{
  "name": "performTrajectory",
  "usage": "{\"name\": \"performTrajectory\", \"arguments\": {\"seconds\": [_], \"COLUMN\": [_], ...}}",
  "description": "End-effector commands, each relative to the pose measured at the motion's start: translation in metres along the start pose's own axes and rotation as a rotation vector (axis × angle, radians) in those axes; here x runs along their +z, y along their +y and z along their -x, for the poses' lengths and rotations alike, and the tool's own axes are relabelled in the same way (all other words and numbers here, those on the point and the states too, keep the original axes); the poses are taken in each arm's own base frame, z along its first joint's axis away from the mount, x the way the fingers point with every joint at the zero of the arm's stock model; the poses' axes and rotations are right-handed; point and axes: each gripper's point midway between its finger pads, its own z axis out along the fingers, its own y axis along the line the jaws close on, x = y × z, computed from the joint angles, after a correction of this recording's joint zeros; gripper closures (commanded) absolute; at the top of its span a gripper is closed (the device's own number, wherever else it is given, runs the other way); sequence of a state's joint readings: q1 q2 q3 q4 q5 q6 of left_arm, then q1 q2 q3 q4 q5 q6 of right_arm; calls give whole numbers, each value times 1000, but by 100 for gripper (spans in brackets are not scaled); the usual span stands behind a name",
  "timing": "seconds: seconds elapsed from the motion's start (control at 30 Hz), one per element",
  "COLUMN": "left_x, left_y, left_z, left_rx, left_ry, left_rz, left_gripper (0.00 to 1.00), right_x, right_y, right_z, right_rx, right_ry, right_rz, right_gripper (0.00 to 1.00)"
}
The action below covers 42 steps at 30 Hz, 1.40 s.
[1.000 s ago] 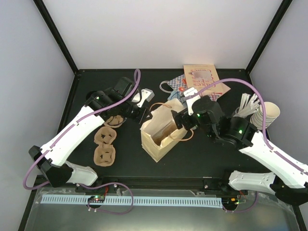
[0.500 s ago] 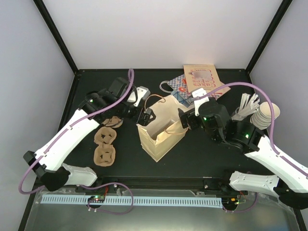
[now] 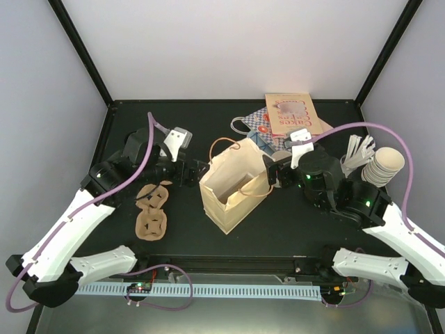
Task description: Pack the takeout coffee
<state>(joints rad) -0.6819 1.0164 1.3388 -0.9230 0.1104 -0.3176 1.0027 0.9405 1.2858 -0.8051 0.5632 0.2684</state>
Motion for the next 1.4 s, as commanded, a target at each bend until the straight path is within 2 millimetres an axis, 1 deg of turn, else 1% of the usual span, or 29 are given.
{"name": "performTrajectory", "arguments": {"seconds": [0.0, 0.1, 0.17, 0.3, 0.37, 0.47, 0.7, 0.93, 1.0, 1.13, 1.23, 1.3, 1.37], "left_x": [0, -2, -2, 4, 9, 16, 26, 40, 43, 51, 56, 56, 63], "left_y": [-3, -3, -6, -13, -18, -22, -26, -27, -27, -28, -26, -19, -7], "left_z": [2, 1, 0, -3, -5, -6, 0, -5, -6, -8, -6, -3, -5], "left_rx": [43, 49, 53, 65, 74, 79, 72, 93, 100, 113, 117, 119, 118], "left_ry": [-9, -20, -8, 19, 45, 74, 82, 138, 155, 191, 202, 195, 219], "left_rz": [-19, -28, -41, -85, -113, -133, -144, -126, -122, -112, -87, -48, 25], "left_gripper": [1, 1, 1, 1, 1, 1, 1, 2, 4, 14, 19, 23, 25], "right_x": [-6, -16, -19, -18, -17, -15, -6, -3, -2, -2, -3, -3, -3], "right_y": [8, 5, -3, -17, -21, -17, -13, -11, -10, -10, -10, -10, -10], "right_z": [5, 10, 8, 4, 3, 2, -5, -7, -8, -7, -6, -6, -7], "right_rx": [31, 48, 85, 101, 94, 73, 52, 40, 40, 41, 45, 46, 46], "right_ry": [-44, -111, -137, -137, -120, -88, -33, -23, -20, -22, -27, -29, -27], "right_rz": [73, 103, 80, -1, -28, -18, -37, -31, -30, -29, -27, -26, -25], "right_gripper": [0, 0, 0, 0, 0, 0, 0, 0, 0, 0, 0, 0, 0]}}
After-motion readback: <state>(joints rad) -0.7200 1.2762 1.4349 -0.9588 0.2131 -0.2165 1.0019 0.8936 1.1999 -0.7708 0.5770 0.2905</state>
